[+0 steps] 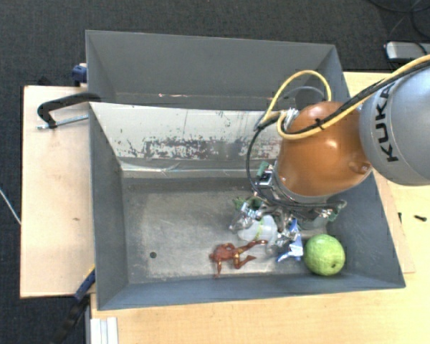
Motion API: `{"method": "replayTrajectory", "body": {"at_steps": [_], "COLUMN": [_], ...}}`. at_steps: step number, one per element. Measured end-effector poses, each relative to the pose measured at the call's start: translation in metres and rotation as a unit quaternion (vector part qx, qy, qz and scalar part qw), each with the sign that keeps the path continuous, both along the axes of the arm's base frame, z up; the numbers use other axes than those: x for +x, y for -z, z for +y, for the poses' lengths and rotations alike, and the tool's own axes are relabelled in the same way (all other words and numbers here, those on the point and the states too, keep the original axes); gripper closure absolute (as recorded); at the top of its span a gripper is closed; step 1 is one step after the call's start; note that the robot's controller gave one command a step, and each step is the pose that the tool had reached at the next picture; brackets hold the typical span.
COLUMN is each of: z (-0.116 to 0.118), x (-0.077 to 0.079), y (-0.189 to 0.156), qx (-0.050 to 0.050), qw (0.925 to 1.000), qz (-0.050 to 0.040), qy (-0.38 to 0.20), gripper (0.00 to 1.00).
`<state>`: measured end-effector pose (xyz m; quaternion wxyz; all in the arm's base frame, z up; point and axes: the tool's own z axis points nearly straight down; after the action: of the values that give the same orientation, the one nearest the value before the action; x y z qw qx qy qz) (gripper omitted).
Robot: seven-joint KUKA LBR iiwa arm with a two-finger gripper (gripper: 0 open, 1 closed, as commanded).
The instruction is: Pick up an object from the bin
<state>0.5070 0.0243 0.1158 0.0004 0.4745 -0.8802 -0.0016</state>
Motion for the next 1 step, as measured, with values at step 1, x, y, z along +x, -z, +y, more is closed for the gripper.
{"method": "replayTrajectory", "body": {"at_steps": [1], "z": [-0.0056], "x": [-0.0015], "y": [-0.0603], "qx": [0.001], "qw": [0.9996], "qz": [-0.0011], "qy": [0.027], "gripper": [1.0]}}
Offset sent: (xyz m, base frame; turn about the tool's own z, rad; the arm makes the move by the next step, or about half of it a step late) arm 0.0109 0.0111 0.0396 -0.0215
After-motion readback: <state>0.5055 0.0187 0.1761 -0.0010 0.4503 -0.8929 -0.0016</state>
